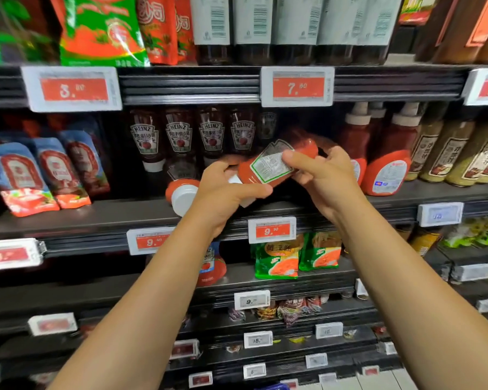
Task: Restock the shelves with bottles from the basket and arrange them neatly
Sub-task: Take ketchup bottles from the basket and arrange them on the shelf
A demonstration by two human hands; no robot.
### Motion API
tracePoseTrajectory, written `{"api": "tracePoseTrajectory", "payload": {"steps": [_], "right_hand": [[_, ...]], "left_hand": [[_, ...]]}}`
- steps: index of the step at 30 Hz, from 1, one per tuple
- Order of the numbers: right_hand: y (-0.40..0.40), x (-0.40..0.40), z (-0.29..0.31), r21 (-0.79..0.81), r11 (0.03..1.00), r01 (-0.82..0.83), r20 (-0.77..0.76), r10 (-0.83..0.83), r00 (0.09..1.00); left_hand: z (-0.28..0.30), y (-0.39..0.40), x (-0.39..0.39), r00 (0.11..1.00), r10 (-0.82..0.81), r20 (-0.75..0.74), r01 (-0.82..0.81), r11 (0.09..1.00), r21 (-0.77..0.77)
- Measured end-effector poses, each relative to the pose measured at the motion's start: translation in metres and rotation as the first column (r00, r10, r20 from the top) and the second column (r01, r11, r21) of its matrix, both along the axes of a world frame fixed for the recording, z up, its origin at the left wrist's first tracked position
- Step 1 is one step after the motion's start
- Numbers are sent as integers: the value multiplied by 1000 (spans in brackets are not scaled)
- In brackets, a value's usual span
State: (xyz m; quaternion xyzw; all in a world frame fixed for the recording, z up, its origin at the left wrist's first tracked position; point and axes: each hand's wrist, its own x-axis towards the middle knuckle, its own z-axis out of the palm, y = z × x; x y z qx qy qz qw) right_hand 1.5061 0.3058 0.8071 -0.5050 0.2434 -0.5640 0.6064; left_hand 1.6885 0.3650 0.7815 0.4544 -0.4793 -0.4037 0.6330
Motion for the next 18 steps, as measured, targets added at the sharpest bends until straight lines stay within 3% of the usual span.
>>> {"api": "tracePoseTrajectory", "payload": {"steps": [3,8,13,16,18], "right_hand": [[-6,13,6,-44,998,36,-68,-39,997],[-21,28,14,-198,977,80,-181,-117,977],[-40,35,14,-227,964,139,-238,-194,952],[-53,39,13,-206,965,165,-285,-221,933],[-58,42,10,-186,966,177,-276,-224,935]], "left_hand": [[1,-8,-2,972,82,219,-92,995,34],[10,-29,-1,802,201,562,-322,938,125],[7,-52,-9,827,125,548,-312,913,263],[9,-61,-17,824,183,537,-298,945,136],[11,-67,-22,745,201,636,-311,948,65]]}}
